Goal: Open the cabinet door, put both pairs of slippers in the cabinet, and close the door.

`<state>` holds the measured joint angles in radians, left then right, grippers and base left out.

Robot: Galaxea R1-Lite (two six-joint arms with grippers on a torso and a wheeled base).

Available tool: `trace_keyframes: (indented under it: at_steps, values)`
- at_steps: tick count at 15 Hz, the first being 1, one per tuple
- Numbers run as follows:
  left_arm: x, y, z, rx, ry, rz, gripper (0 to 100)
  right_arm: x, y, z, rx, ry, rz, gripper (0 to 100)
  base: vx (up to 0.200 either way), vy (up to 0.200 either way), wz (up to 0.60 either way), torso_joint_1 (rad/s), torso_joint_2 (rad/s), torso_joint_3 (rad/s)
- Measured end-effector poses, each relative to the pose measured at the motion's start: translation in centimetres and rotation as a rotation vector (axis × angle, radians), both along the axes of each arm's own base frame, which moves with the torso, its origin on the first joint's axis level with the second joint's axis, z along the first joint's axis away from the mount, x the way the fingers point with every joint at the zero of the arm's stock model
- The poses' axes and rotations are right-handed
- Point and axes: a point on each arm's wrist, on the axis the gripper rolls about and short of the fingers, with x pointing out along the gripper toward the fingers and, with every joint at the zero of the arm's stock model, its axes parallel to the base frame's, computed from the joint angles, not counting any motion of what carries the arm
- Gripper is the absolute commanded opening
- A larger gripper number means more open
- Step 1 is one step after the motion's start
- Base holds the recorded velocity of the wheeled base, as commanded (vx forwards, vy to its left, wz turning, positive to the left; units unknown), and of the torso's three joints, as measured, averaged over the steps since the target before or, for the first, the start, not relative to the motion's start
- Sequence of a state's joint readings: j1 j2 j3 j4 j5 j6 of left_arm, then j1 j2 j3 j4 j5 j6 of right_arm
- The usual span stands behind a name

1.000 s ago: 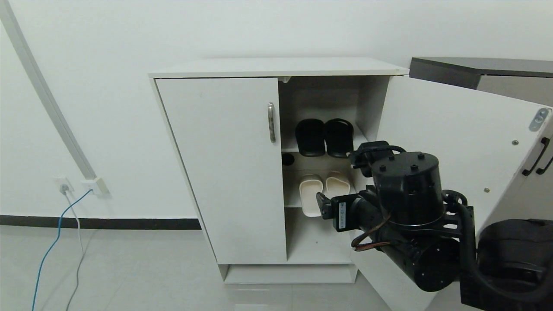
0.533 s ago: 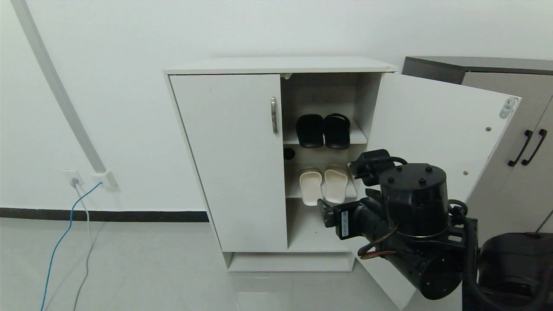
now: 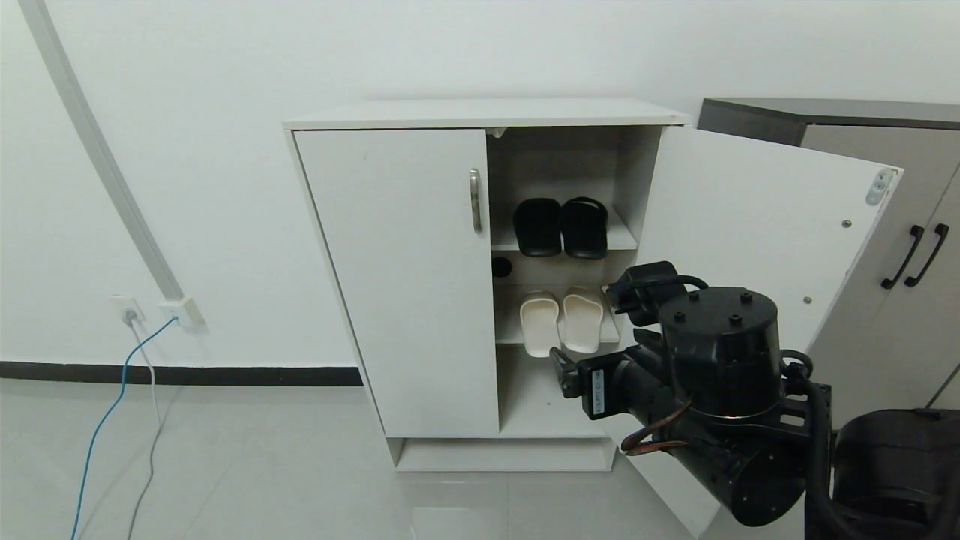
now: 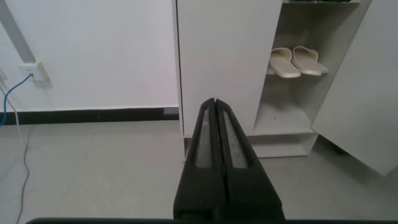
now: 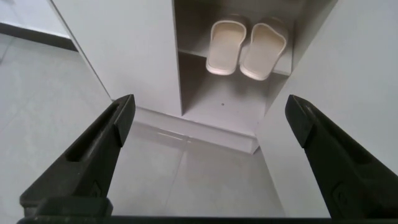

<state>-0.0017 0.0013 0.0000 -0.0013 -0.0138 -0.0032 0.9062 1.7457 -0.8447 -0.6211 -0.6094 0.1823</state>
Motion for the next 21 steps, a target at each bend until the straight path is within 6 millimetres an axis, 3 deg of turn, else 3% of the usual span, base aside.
trace_keyframes:
  at_steps: [9,21]
  values:
    - [0.0,0.0,0.0,0.003,0.0,-0.001,0,0.03,-0.01,-0.12,-0.009,0.002,-0.001,100,0.0,0.0,0.0,0.0,0.0,0.0]
    - [0.0,0.0,0.0,0.003,-0.001,-0.002,0,0.31,-0.12,-0.7,-0.03,0.011,-0.008,100,0.0,0.0,0.0,0.08,-0.41,-0.331]
